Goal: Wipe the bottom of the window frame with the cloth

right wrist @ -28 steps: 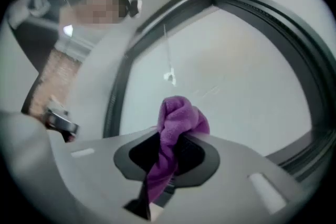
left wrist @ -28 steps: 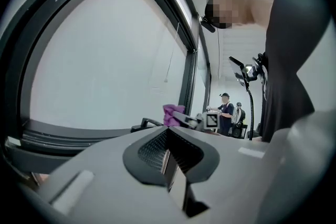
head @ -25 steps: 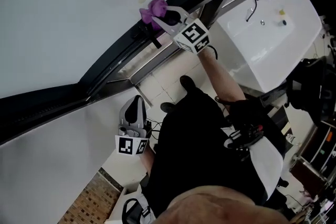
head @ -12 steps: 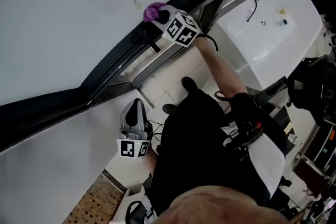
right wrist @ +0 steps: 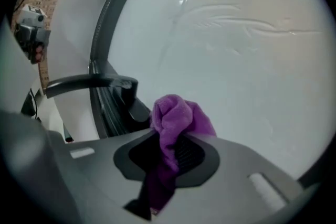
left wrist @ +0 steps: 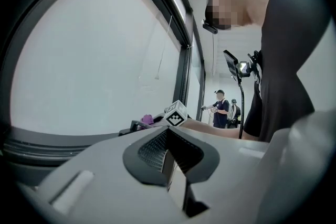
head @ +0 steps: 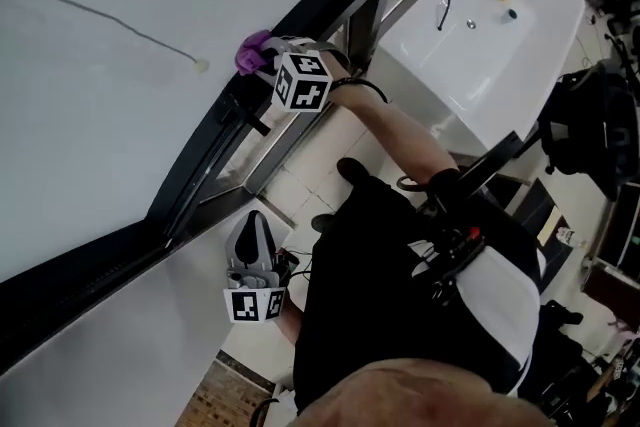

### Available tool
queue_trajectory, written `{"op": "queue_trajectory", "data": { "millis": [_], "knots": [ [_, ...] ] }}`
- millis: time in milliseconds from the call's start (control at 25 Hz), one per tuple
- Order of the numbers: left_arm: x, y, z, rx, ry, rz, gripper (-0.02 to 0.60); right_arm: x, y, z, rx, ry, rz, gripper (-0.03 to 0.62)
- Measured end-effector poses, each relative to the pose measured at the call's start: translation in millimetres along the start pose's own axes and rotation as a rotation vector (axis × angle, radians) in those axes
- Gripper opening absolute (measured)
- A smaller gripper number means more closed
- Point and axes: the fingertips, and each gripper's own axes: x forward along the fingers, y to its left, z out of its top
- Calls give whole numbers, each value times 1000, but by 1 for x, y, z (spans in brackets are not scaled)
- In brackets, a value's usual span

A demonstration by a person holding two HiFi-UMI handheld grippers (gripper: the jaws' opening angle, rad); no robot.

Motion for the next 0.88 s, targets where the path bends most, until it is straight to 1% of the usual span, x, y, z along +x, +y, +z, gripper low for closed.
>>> {"op": "queue_trajectory", "data": {
  "millis": [40,120,240,280,360,440,480,560,640,680,720,760,800,840,880],
  "knots": [
    [4,-2,2,6,1,-10,-2,-1,-10,-8,5,15,-24,69],
    [11,-5,4,16,3,-25,-2,-10,-45,-34,38,64,-94,69],
    [16,-5,1,12,11,-26,-2,-36,-109,-81,142,132,-203,69],
    [16,-4,-1,7,15,-21,-2,-47,-130,-98,178,162,-248,69],
    [14,-3,-5,-5,22,-10,-2,-69,-174,-134,214,257,-380,69],
    [14,-3,-7,-13,25,-2,-2,-84,-205,-162,183,363,-508,68],
    [14,-4,-6,-11,25,-1,-2,-84,-211,-167,143,400,-546,64],
    [17,-7,-3,1,14,-11,-2,-79,-213,-168,56,447,-592,64],
    [20,-10,0,16,4,-31,-2,-86,-204,-159,21,447,-620,67],
    [20,-11,0,19,1,-37,-2,-93,-190,-142,22,401,-613,67],
    [19,-10,-1,19,0,-39,-2,-98,-168,-112,39,306,-573,67],
    [18,-8,-2,15,1,-37,-2,-98,-137,-74,67,176,-496,67],
    [17,-7,-3,11,4,-33,-2,-93,-103,-34,93,43,-392,67],
    [16,-6,-3,9,4,-28,-2,-83,-69,-1,101,-56,-283,67],
    [15,-7,-3,8,0,-25,-2,-66,-39,20,82,-102,-191,67]
  ]
}}
